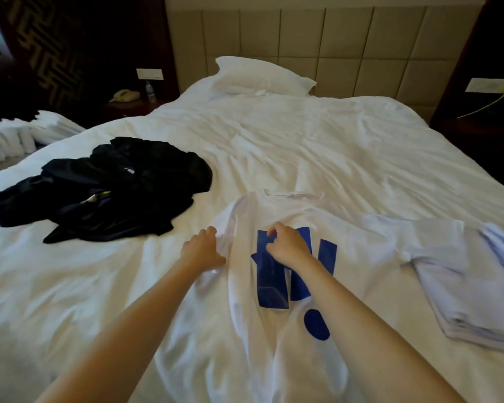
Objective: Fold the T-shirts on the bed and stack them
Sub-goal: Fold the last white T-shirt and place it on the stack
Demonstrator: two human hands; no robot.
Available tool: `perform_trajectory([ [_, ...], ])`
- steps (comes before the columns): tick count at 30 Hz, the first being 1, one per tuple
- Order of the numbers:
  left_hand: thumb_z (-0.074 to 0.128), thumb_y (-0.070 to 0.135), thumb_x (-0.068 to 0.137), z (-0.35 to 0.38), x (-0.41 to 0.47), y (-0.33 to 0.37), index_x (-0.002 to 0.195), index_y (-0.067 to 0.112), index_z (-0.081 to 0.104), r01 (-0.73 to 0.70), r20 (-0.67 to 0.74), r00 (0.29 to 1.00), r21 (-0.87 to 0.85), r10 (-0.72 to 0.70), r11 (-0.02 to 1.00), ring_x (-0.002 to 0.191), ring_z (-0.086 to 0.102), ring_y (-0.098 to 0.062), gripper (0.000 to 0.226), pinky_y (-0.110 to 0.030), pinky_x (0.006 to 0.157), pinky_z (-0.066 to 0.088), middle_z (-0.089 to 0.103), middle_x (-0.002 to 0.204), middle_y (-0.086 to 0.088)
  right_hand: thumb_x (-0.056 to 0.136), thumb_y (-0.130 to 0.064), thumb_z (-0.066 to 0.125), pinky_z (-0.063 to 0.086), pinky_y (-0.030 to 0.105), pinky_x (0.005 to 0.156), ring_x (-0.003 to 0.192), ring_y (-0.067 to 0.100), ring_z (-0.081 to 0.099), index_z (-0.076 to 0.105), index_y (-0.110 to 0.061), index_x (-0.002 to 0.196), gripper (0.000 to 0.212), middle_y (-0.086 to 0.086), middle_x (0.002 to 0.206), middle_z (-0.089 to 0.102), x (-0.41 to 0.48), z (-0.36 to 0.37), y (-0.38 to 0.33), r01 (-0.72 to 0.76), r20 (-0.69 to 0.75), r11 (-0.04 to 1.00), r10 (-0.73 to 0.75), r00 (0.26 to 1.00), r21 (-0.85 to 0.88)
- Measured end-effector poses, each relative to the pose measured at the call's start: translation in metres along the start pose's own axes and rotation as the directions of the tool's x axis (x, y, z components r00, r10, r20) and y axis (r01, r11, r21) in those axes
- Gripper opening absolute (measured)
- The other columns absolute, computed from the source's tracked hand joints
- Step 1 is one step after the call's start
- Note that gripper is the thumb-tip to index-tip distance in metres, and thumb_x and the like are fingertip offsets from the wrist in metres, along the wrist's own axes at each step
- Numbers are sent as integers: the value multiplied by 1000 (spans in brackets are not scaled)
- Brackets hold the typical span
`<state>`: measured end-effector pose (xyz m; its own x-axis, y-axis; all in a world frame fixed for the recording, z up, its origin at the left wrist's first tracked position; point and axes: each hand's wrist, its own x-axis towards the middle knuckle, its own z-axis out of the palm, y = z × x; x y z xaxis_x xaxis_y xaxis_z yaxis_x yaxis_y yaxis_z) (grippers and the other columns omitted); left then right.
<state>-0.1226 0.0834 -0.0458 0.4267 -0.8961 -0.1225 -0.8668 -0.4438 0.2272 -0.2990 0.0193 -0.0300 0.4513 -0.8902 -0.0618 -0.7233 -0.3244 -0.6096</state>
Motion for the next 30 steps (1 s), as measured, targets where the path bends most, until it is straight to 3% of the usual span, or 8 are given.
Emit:
perform_trajectory([
  [6,42,11,91,-14,25,-22,110,11,64,53,-242,965,-206,-103,977,95,58,-30,29,-29,72,43,64,111,-13,91,-15,49,46,32,78,88,17,51,56,-12,109,20,-6,89,49,10,23,-14,40,78,997,-45,996,71],
  [11,38,15,96,-50,43,-51,122,10,54,92,-399,831,-588,-387,804,104,54,-36,31,-35,75,39,58,110,-14,91,-11,46,49,34,80,85,18,54,56,-16,105,18,-1,95,52,20,35,-21,-7,81,988,-6,997,154],
  [17,55,31,93,-39,48,-66,143,-1,18,283,-125,802,-782,-584,555,127,39,-40,70,-43,100,36,33,143,-22,89,-14,49,40,23,65,85,14,48,58,-15,108,21,-2,99,47,8,47,-37,77,82,992,-85,993,95],
  [22,69,36,81,2,43,-75,127,2,48,411,251,851,-865,-462,287,107,59,-35,61,-45,94,49,58,120,-19,83,-25,56,38,29,70,95,20,54,54,-15,110,28,0,104,56,-14,62,-61,129,163,977,-102,981,-170],
  [24,70,24,81,5,41,-73,121,-1,52,397,251,858,-878,-448,268,99,60,-33,51,-43,89,52,59,109,-19,84,-22,55,35,30,73,106,26,54,46,-11,119,38,7,115,54,-17,73,-65,114,166,914,-52,985,-390],
  [26,62,18,88,-5,41,-71,115,-4,51,342,128,867,-856,-482,387,98,56,-33,37,-37,83,49,56,106,-20,85,-18,55,35,29,73,111,26,52,42,-7,122,41,10,120,50,-16,80,-66,45,101,836,13,995,-547],
  [28,53,17,93,-26,44,-72,119,-6,53,259,-58,856,-811,-513,524,110,53,-37,35,-39,88,43,57,116,-23,86,-19,56,36,25,70,108,23,54,43,-7,120,38,9,120,51,-15,83,-66,-2,58,787,48,997,-617],
  [30,49,16,94,-47,45,-79,119,-4,55,187,-183,809,-821,-558,540,114,52,-37,33,-38,89,42,57,120,-22,87,-17,55,36,23,64,104,22,58,49,-9,110,25,7,116,55,-14,82,-69,10,70,797,41,997,-603],
])
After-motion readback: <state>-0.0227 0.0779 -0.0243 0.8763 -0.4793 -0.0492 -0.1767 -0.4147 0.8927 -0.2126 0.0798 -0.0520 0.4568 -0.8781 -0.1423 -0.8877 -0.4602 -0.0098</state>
